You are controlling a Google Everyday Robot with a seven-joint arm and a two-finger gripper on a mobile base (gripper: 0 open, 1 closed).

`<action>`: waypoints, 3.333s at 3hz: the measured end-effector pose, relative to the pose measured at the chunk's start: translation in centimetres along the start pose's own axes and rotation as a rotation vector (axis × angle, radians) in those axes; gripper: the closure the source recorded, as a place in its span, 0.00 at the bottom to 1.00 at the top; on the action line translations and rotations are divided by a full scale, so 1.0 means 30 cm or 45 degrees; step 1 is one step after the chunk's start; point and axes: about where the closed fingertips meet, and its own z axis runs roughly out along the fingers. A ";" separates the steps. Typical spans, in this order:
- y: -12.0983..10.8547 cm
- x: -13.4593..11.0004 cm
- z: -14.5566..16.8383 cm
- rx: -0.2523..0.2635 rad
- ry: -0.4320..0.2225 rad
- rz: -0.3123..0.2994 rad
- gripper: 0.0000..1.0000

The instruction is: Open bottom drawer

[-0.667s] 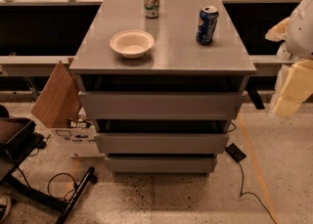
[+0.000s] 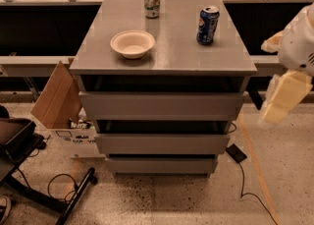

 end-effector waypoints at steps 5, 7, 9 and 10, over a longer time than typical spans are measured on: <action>0.139 -0.021 0.936 -0.141 -0.242 0.149 0.00; 0.291 0.075 1.297 -0.224 -0.138 0.190 0.00; 0.381 0.177 1.767 -0.268 -0.026 0.117 0.00; 0.414 0.168 1.971 -0.372 0.037 0.089 0.00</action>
Offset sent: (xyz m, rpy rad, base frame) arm 0.0465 0.0425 -0.2382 0.3210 0.0428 -0.1456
